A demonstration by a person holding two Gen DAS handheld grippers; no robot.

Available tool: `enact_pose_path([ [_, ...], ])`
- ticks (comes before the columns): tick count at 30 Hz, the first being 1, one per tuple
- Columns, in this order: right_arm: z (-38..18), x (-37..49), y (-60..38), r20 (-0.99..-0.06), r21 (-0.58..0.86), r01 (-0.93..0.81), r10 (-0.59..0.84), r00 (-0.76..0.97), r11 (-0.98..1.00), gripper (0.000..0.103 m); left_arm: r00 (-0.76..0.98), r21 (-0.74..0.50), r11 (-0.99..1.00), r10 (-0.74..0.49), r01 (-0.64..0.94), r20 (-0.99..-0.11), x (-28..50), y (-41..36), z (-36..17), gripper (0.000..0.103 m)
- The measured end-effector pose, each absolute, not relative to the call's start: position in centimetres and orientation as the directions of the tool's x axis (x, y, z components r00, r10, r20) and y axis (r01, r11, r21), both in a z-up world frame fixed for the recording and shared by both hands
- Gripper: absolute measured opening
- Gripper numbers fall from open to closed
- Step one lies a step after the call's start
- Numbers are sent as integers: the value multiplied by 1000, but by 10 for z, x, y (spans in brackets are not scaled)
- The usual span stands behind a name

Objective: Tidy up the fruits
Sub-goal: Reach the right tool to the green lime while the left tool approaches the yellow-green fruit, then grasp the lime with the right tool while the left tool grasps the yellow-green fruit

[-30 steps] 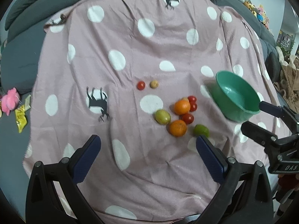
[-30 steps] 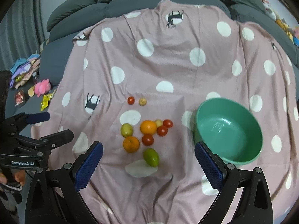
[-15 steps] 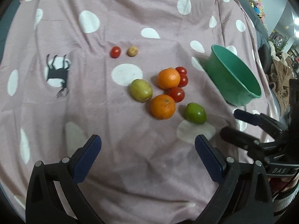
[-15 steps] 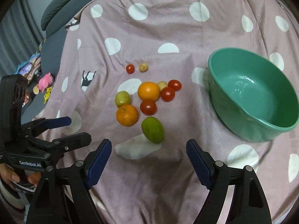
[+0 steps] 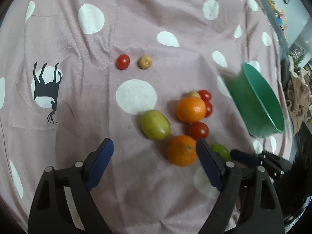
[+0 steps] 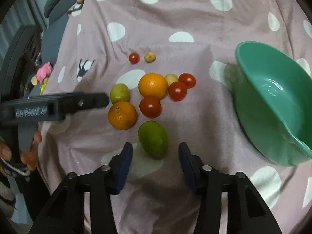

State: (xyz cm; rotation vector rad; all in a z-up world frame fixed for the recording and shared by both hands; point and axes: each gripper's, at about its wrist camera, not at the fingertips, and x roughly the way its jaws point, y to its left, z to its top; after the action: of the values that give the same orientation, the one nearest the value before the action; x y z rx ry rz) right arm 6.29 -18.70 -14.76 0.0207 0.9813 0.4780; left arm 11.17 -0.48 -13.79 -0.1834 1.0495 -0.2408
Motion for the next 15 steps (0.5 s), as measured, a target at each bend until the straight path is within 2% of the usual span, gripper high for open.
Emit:
enact_pose_path([
  [5, -152, 68, -178, -806, 172, -392, 357, 471, 904, 44, 447, -251, 964, -263, 87, -855, 135, -9, -150, 78],
  [7, -152, 70, -175, -810, 164, -401, 355, 467, 901, 40, 434, -247, 966, -254, 74, -864, 142, -11, -156, 76],
  [10, -155, 74, -169, -820, 152, -411, 347, 455, 899, 37, 418, -241, 969, -245, 62, -875, 150, -12, -164, 65],
  [15, -156, 76, -160, -821, 114, -429, 328, 468, 896, 36, 430, -215, 975, -220, 61, -876, 154, -12, -166, 59],
])
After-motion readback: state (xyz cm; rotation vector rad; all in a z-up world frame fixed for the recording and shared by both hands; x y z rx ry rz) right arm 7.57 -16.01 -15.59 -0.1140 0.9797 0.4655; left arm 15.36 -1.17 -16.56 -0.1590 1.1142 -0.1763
